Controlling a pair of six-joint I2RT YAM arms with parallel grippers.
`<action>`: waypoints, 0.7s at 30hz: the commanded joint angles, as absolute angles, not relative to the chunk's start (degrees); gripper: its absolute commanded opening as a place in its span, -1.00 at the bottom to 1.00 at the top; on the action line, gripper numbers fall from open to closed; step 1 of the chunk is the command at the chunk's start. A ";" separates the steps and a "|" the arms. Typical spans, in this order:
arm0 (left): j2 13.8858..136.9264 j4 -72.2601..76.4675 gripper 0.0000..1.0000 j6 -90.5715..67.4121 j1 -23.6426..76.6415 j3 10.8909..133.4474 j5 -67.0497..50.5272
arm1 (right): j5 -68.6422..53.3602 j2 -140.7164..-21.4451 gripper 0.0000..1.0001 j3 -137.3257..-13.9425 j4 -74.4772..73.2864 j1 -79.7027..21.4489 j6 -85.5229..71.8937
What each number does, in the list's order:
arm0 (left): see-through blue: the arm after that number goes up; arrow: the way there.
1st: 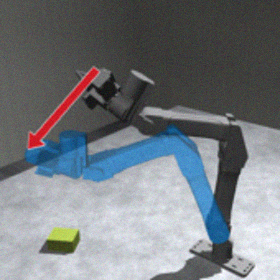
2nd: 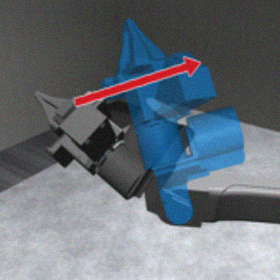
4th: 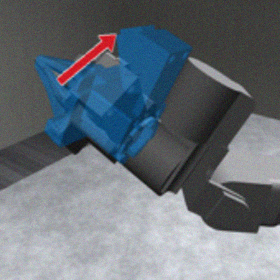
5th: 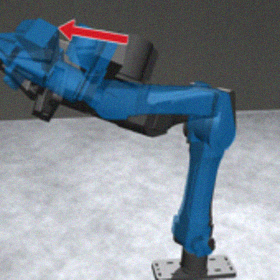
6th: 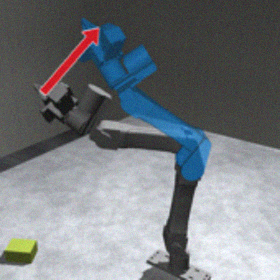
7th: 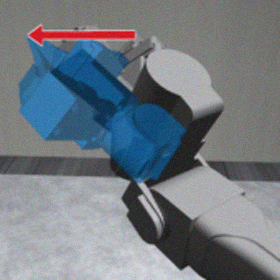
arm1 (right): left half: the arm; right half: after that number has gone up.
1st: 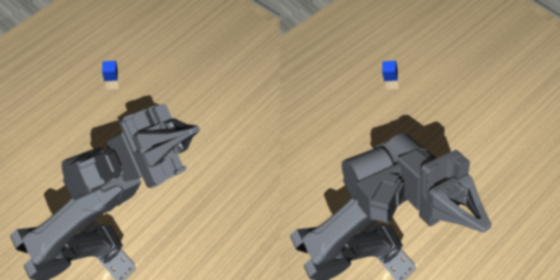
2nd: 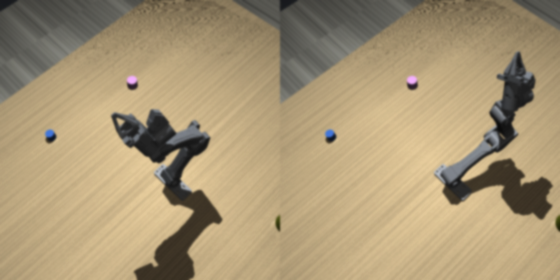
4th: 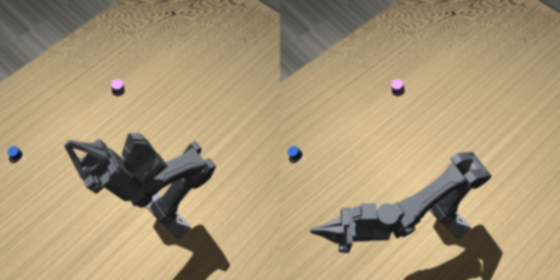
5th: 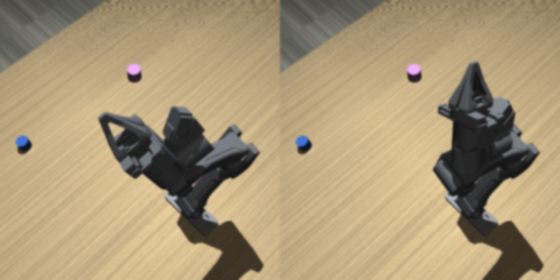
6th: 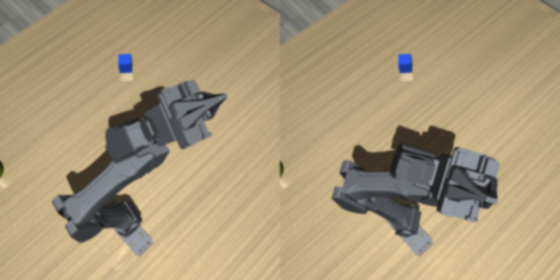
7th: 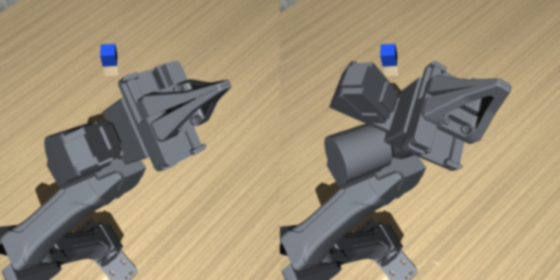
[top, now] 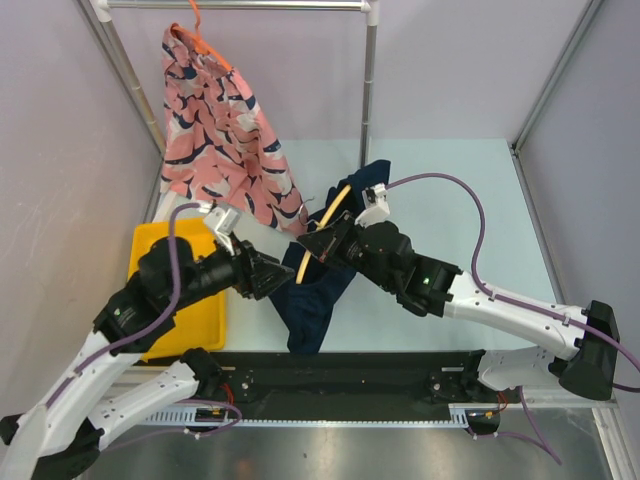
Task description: Remove the shorts from the hanger
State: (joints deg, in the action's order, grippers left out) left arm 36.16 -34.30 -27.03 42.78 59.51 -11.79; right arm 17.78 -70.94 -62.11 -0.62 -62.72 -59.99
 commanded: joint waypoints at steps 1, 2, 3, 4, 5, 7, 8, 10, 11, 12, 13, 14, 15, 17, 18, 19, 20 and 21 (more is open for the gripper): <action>39.37 -36.65 0.13 -27.16 42.80 60.47 -12.57 | 20.83 -68.64 -1.00 -63.72 3.43 -63.02 -59.85; 39.55 -37.26 0.11 -26.55 42.80 60.47 -12.74 | 20.83 -68.56 -1.00 -63.72 3.43 -63.02 -59.85; 39.81 -37.70 0.11 -26.19 42.80 60.47 -12.92 | 20.83 -68.38 -1.00 -63.72 3.51 -63.10 -59.85; 40.25 -38.05 0.11 -25.93 42.80 60.47 -13.09 | 20.83 -68.38 -1.00 -63.72 3.43 -63.11 -59.85; 40.51 -38.58 0.11 -25.58 42.80 60.47 -13.10 | 20.92 -68.20 -1.00 -63.72 3.43 -63.11 -59.85; 40.61 -39.29 0.11 -25.49 42.80 60.29 -12.92 | 21.01 -68.03 -1.00 -63.72 3.25 -63.19 -59.77; 40.52 -39.29 0.11 -25.40 42.80 60.21 -13.27 | 21.09 -68.11 -1.00 -63.72 3.25 -63.19 -59.77; 40.60 -39.11 0.11 -25.31 42.80 59.94 -14.23 | 21.36 -67.85 -1.00 -63.72 2.82 -63.11 -59.85; 40.69 -38.94 0.11 -25.23 42.80 59.77 -15.37 | 21.44 -67.85 -1.00 -63.72 2.81 -63.11 -59.85; 40.69 -38.76 0.14 -25.31 42.80 59.33 -15.90 | 21.53 -67.76 -1.00 -63.72 2.64 -63.11 -59.94; 40.78 -38.41 0.16 -25.31 42.80 59.15 -16.34 | 21.71 -67.68 -1.00 -63.72 2.64 -63.19 -59.94; 40.78 -38.32 0.20 -25.40 42.80 58.89 -16.78 | 21.71 -67.68 -1.00 -63.72 2.64 -63.19 -60.03; 40.96 -38.23 0.25 -25.40 42.80 58.36 -17.14 | 21.71 -67.76 -1.00 -63.72 2.64 -63.28 -60.12; 41.39 -37.88 0.28 -25.14 42.80 57.83 -17.84 | 21.80 -67.76 -1.00 -63.72 2.90 -63.37 -60.12; 41.92 -37.79 0.29 -25.14 42.80 57.57 -18.36 | 21.80 -67.94 -1.00 -63.72 3.16 -63.37 -60.20; 42.18 -37.53 0.29 -25.14 42.80 57.39 -18.54 | 21.71 -67.94 -1.00 -63.72 3.51 -63.37 -60.12; 42.36 -37.18 0.28 -24.88 42.80 57.31 -18.63 | 21.71 -67.94 -1.00 -63.72 3.78 -63.46 -60.12; 42.89 -37.18 0.19 -24.79 42.80 57.22 -18.46 | 21.71 -68.03 -1.00 -63.72 3.78 -63.46 -60.20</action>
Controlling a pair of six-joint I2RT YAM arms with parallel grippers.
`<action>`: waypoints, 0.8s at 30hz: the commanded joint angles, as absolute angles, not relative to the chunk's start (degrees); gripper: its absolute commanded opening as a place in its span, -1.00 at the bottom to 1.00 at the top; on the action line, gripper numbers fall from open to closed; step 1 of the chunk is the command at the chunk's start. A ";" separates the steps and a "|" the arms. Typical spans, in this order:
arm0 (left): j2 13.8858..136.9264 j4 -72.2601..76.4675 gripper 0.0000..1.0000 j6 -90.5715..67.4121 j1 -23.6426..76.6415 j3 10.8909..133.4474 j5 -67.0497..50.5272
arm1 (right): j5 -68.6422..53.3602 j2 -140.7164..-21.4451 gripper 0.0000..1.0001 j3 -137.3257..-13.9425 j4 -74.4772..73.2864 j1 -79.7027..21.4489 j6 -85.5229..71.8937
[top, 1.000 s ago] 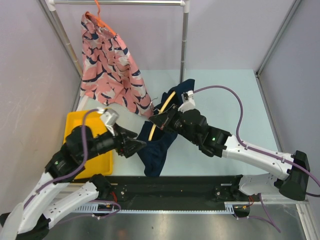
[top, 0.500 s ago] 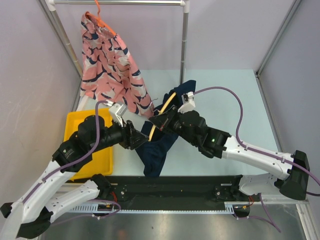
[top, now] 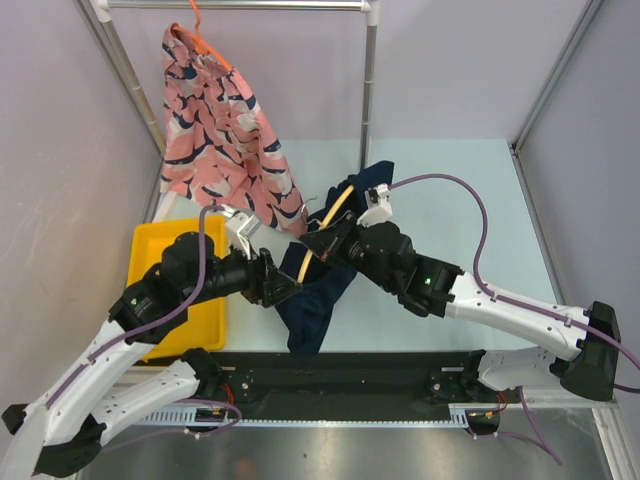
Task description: Remove the shorts from the hanger
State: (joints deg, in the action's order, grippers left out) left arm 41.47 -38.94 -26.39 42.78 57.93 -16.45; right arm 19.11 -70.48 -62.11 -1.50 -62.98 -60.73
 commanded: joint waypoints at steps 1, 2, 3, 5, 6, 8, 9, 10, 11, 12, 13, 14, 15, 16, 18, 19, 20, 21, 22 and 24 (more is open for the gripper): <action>43.15 -37.18 0.12 -24.70 42.80 57.30 -18.11 | 21.80 -67.94 -1.00 -63.72 3.95 -63.46 -60.21; 43.24 -37.26 0.04 -24.52 42.80 57.39 -17.84 | 21.88 -67.94 -1.00 -63.72 3.96 -63.46 -60.21; 43.24 -37.27 -0.09 -24.52 42.80 57.57 -17.67 | 21.88 -67.77 -1.00 -63.72 3.96 -63.46 -60.12; 42.98 -37.00 -0.20 -24.43 42.80 57.57 -17.05 | 21.97 -67.68 -1.00 -63.72 3.78 -63.46 -60.12; 42.89 -36.83 -0.27 -24.43 42.80 57.48 -16.96 | 21.97 -67.68 -1.00 -63.72 3.61 -63.54 -60.12; 43.07 -36.83 -0.48 -24.35 42.80 57.48 -16.44 | 22.06 -67.67 -1.00 -63.72 3.52 -63.46 -60.12; 43.15 -36.83 -0.56 -24.26 42.80 57.48 -16.52 | 22.06 -67.59 -1.00 -63.72 3.43 -63.54 -60.03; 43.15 -36.74 -0.65 -24.34 42.80 57.39 -16.44 | 22.15 -67.67 -1.00 -63.72 3.25 -63.46 -60.03; 43.07 -36.83 -0.84 -24.35 42.80 57.39 -16.26 | 22.58 -67.59 -1.00 -63.72 3.08 -63.54 -60.03; 42.98 -37.00 -0.91 -24.35 42.80 57.31 -16.09 | 22.76 -67.59 -1.00 -63.72 2.73 -63.46 -60.03; 42.89 -37.09 -0.99 -24.43 42.80 57.22 -15.91 | 23.02 -67.50 -1.00 -63.72 2.55 -63.46 -60.03; 42.46 -37.00 -0.99 -24.52 42.80 57.04 -16.00 | 23.98 -67.41 -1.00 -63.72 2.37 -63.37 -60.03; 42.10 -36.91 -0.99 -24.61 42.80 56.78 -16.26 | 24.52 -67.41 -1.00 -63.72 1.94 -63.20 -60.12; 41.84 -36.57 -0.99 -24.70 42.80 56.52 -16.61 | 25.30 -67.33 -1.00 -63.72 1.67 -63.11 -60.55; 40.87 -35.95 -0.99 -25.05 42.80 55.47 -18.88 | 27.85 -67.32 -1.00 -63.72 1.58 -62.76 -61.43; 40.61 -35.60 -0.99 -25.22 42.80 55.11 -19.68 | 28.91 -67.32 -1.00 -63.72 1.76 -62.67 -61.52; 40.26 -35.42 -0.99 -25.83 42.80 54.76 -20.12 | 31.61 -67.15 -1.00 -63.72 1.76 -62.49 -61.61; 39.21 -35.25 -0.99 -26.01 42.80 53.71 -20.74 | 33.03 -67.06 -1.00 -63.72 1.76 -61.88 -62.05; 38.68 -35.24 -1.00 -26.28 42.80 53.18 -20.92 | 34.09 -66.89 -1.00 -63.72 1.76 -61.35 -62.31; 36.66 -35.24 -0.99 -26.98 42.80 51.51 -20.83 | 36.99 -66.27 -1.00 -63.72 1.76 -60.21 -63.19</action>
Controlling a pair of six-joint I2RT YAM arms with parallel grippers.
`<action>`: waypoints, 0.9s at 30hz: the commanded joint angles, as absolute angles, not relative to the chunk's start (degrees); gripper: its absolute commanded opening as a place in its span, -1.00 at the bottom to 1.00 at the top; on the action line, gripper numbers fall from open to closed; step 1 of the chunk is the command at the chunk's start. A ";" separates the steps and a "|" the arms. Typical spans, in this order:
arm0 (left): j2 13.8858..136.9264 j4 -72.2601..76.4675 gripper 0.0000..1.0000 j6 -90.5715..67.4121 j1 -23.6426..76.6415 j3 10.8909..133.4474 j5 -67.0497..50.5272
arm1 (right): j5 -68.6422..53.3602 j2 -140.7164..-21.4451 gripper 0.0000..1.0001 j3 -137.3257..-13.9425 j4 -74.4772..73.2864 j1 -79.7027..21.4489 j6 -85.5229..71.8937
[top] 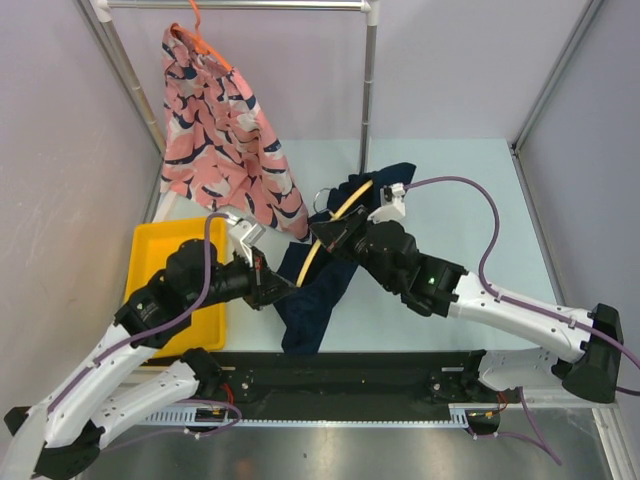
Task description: Remove the shorts from the hanger
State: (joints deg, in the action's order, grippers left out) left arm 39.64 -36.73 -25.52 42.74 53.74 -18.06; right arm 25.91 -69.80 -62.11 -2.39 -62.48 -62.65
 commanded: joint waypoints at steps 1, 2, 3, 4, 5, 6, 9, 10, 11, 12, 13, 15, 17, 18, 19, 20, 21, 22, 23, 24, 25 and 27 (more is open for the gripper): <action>35.95 -35.51 -1.00 -27.16 42.80 50.98 -20.92 | 37.52 -66.27 -1.00 -63.72 1.84 -58.46 -63.45; 35.16 -35.86 -0.99 -27.42 42.80 50.45 -20.83 | 37.27 -65.75 -1.00 -63.72 1.85 -57.66 -64.07; 33.85 -36.12 -0.99 -27.60 42.80 49.32 -20.31 | 36.83 -65.48 -1.00 -63.72 1.58 -56.70 -64.86; 33.14 -36.47 -0.99 -27.77 42.80 48.61 -19.78 | 36.13 -65.13 -1.00 -63.72 1.41 -55.04 -66.52; 32.53 -36.65 -0.99 -28.12 42.80 47.99 -19.25 | 36.04 -64.43 -1.00 -63.72 1.32 -54.58 -67.32; 31.91 -36.82 -0.99 -28.30 42.80 46.51 -18.81 | 35.95 -63.90 -1.00 -63.72 0.88 -53.97 -68.19; 30.06 -36.13 -1.00 -29.79 42.80 43.60 -17.41 | 35.60 -61.71 -1.00 -63.72 -2.43 -52.47 -73.28; 29.19 -35.25 -1.00 -30.75 42.80 42.72 -16.71 | 35.16 -61.18 -1.00 -63.72 -3.50 -51.95 -74.78; 28.74 -34.72 -0.99 -31.20 42.80 41.15 -16.44 | 34.63 -60.48 -1.00 -63.72 -4.39 -50.38 -77.14; 28.39 -34.19 -0.99 -31.55 42.80 40.44 -16.00 | 34.02 -59.34 -1.00 -63.72 -5.79 -49.67 -77.95; 28.04 -33.75 -0.99 -32.34 42.80 39.82 -15.30 | 33.32 -58.37 -1.00 -63.72 -6.50 -48.79 -78.31; 26.90 -33.84 -1.00 -33.13 42.80 38.41 -11.96 | 33.31 -55.74 -1.00 -63.72 -8.77 -46.85 -79.10; 25.93 -33.23 -0.99 -33.92 42.80 37.53 -10.73 | 33.05 -53.97 -1.00 -63.72 -10.71 -45.53 -80.41; 25.75 -32.53 -0.99 -34.10 42.80 37.27 -10.90 | 32.79 -53.09 -1.00 -63.72 -12.46 -44.57 -81.03; 25.84 -31.74 -0.99 -34.62 42.80 37.09 -10.99 | 32.70 -51.78 -1.00 -63.72 -13.00 -44.21 -81.38; 26.19 -31.38 -0.99 -34.80 42.80 36.92 -11.25 | 32.61 -51.07 -1.00 -63.72 -13.70 -43.77 -81.73; 26.28 -30.85 -0.99 -34.80 42.80 36.74 -11.51 | 32.61 -50.54 -1.00 -63.72 -15.28 -42.73 -82.96; 26.63 -29.89 -0.99 -34.89 42.80 36.65 -11.86 | 32.35 -49.58 -1.00 -63.72 -16.34 -41.93 -83.93; 26.80 -29.45 -0.99 -34.81 42.80 36.56 -12.30 | 32.00 -49.22 -1.00 -63.63 -17.83 -41.31 -84.89; 27.15 -28.23 -0.99 -34.72 42.80 36.39 -13.26 | 31.21 -48.96 -1.00 -63.72 -18.45 -40.00 -85.95; 27.16 -27.69 -0.99 -34.89 42.80 36.39 -13.88 | 30.68 -48.78 -1.00 -63.72 -18.81 -39.64 -86.74; 27.86 -25.59 -0.99 -35.15 42.80 36.04 -15.81 | 28.93 -49.30 -1.00 -63.63 -18.37 -39.20 -88.23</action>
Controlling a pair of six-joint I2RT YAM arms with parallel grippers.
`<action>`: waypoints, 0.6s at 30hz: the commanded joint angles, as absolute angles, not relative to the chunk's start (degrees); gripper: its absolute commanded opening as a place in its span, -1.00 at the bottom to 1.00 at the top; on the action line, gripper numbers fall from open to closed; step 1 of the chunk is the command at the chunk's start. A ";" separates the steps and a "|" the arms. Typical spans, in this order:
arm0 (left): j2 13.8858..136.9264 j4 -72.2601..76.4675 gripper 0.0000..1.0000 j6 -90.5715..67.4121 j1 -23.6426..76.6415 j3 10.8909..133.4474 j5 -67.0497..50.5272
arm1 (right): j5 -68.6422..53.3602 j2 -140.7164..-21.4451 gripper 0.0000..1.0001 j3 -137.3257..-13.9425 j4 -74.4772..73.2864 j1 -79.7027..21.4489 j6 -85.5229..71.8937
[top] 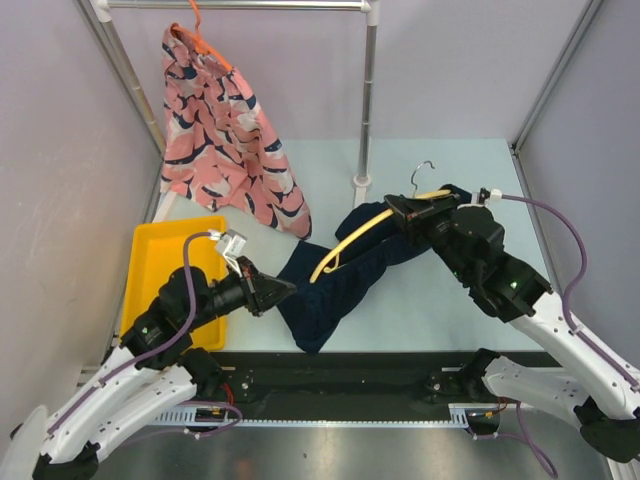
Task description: Remove the shorts from the hanger
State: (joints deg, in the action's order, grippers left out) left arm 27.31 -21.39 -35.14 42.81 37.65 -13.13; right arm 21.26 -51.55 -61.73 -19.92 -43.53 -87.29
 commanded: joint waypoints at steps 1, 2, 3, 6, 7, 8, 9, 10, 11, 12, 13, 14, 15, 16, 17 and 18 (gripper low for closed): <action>28.04 -24.88 -0.99 -35.42 42.80 36.04 -16.17 | 28.31 -49.65 -1.00 -63.72 -17.93 -39.03 -88.85; 28.39 -24.35 -0.99 -35.59 42.80 35.69 -16.52 | 27.60 -50.35 -1.00 -63.72 -17.32 -38.85 -89.55; 28.56 -23.04 -0.99 -36.03 42.80 35.60 -17.39 | 25.94 -50.71 -1.00 -63.72 -16.71 -38.93 -90.26; 30.40 -20.49 -0.99 -36.56 42.80 35.16 -18.37 | 20.77 -53.08 -1.00 -63.72 -14.77 -39.55 -93.86; 31.98 -19.70 -0.99 -36.74 42.80 34.98 -18.46 | 19.70 -53.78 -1.00 -63.72 -14.50 -41.12 -96.30; 32.78 -18.99 -0.99 -36.83 42.80 34.98 -18.63 | 19.08 -54.49 -1.00 -63.72 -14.68 -42.18 -97.63; 34.09 -17.07 -0.99 -36.91 42.80 35.15 -18.81 | 18.12 -55.88 -1.00 -63.72 -14.59 -43.58 -98.52; 36.45 -16.18 -0.99 -37.00 42.80 35.33 -19.85 | 17.93 -56.59 -1.00 -63.72 -14.59 -44.99 -99.57; 37.95 -14.95 -0.99 -37.09 42.80 35.94 -20.30 | 17.15 -57.38 -1.00 -63.72 -14.68 -47.78 -101.93; 39.36 -12.94 -0.99 -37.35 42.80 36.30 -20.74 | 14.62 -59.31 -1.00 -63.72 -14.50 -48.94 -103.52; 40.77 -12.22 -1.00 -37.35 42.80 36.82 -20.83 | 13.20 -60.11 -1.00 -63.72 -14.07 -49.91 -104.41; 43.83 -11.61 -0.99 -37.27 42.80 38.31 -20.66 | 11.88 -61.16 -1.00 -63.72 -12.76 -52.53 -106.33; 45.34 -10.56 -0.99 -36.92 42.80 39.10 -20.22 | 9.26 -61.95 -1.00 -63.72 -11.87 -53.78 -106.96; 46.92 -10.11 -0.99 -36.65 42.80 40.07 -19.78 | 8.18 -63.62 -1.00 -63.72 -10.82 -55.09 -107.22; 49.89 -9.93 -0.99 -36.56 42.72 41.91 -18.47 | 7.39 -64.15 -1.00 -63.72 -8.46 -56.50 -107.31; 51.57 -10.02 -0.99 -36.13 42.71 43.05 -17.76 | 6.34 -64.51 -1.00 -63.72 -7.39 -59.30 -107.40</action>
State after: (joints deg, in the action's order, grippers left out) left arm 45.71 -14.46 -36.51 42.78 36.73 -18.68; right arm 11.49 -62.87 -61.73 -16.75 -53.17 -103.35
